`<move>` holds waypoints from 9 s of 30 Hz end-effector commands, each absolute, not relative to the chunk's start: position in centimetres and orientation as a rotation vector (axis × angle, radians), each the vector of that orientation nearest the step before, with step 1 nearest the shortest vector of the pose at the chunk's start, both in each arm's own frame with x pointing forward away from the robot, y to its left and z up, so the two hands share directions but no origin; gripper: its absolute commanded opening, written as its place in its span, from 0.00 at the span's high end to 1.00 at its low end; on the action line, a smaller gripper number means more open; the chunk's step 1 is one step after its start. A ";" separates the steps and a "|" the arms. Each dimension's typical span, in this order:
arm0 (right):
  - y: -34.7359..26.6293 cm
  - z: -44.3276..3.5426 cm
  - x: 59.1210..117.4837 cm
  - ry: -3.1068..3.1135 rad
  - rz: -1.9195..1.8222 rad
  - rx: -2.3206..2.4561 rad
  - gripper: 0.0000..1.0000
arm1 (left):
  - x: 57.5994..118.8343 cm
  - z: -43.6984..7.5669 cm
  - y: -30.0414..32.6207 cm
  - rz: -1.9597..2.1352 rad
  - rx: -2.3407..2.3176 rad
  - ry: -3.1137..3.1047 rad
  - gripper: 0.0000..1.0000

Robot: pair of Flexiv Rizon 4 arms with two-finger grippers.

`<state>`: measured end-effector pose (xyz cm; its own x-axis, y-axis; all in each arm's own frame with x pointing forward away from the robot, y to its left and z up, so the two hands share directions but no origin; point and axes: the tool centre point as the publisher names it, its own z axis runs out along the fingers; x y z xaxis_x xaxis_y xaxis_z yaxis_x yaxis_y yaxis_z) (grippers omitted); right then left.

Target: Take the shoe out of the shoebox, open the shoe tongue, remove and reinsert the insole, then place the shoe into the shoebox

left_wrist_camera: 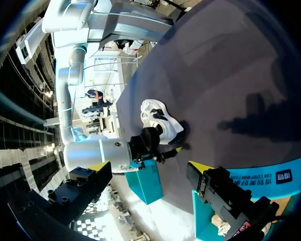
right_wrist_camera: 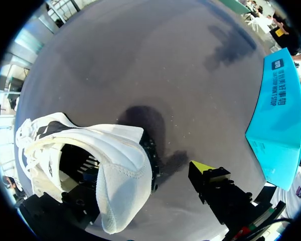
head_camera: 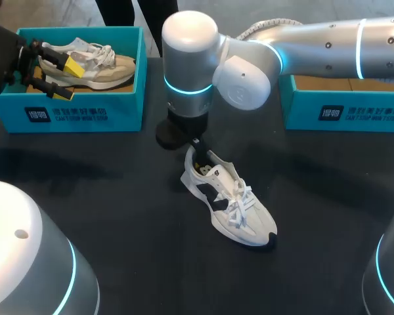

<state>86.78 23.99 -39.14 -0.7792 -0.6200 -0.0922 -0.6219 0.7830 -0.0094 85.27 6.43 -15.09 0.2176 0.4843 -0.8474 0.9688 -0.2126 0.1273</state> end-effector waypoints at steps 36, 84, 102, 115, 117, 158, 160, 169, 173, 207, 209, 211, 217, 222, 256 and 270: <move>23.5 -40.5 85.3 2.927 0.079 -1.048 1.00 | 85.3 -15.1 6.4 -0.895 1.807 1.348 0.00; 18.4 -26.9 82.6 3.091 -0.189 -0.488 1.00 | 85.3 -15.1 6.4 -0.895 1.807 1.348 0.00; 12.7 -22.5 84.0 3.018 -0.241 -0.396 1.00 | 85.3 -15.1 6.4 -0.895 1.807 1.348 0.00; 12.7 -22.5 84.0 3.018 -0.241 -0.396 1.00 | 85.3 -15.1 6.4 -0.895 1.807 1.348 0.00; 12.7 -22.5 84.0 3.018 -0.241 -0.396 1.00 | 85.3 -15.1 6.4 -0.895 1.807 1.348 0.00; -0.2 -15.6 98.7 2.937 -0.247 -0.538 1.00 | 85.3 -15.1 6.4 -0.895 1.807 1.348 0.00; -0.5 -15.4 99.9 2.937 -0.248 -0.540 1.00 | 85.3 -15.1 6.4 -0.895 1.807 1.348 0.00; -1.1 -13.7 104.1 2.925 -0.224 -0.524 1.00 | 85.3 -15.1 6.4 -0.895 1.807 1.348 0.00; -1.4 -12.9 106.2 2.930 -0.217 -0.468 1.00 | 85.3 -15.1 6.4 -0.895 1.807 1.348 0.00; -14.8 -10.6 111.2 2.871 -0.342 -0.378 1.00 | 85.3 -15.1 6.4 -0.895 1.807 1.348 0.00; -16.4 -10.9 111.8 2.867 -0.338 -0.381 1.00 | 85.3 -15.1 6.4 -0.895 1.807 1.348 0.00; -17.7 -11.0 112.4 2.857 -0.335 -0.393 1.00 | 85.3 -15.1 6.4 -0.895 1.807 1.348 0.00; -20.7 -11.9 114.8 2.888 -0.333 -0.401 1.00 | 85.3 -15.1 6.4 -0.895 1.807 1.348 0.00; -22.4 -12.4 115.9 2.921 -0.292 -0.398 1.00 | 85.3 -15.1 6.4 -0.895 1.807 1.348 0.00; -24.6 -13.2 117.2 2.970 -0.120 -0.087 1.00 | 85.3 -15.1 6.4 -0.895 1.807 1.348 0.00; -27.8 -13.4 115.8 2.812 -0.199 0.997 1.00 | 85.3 -15.1 6.4 -0.895 1.807 1.348 0.00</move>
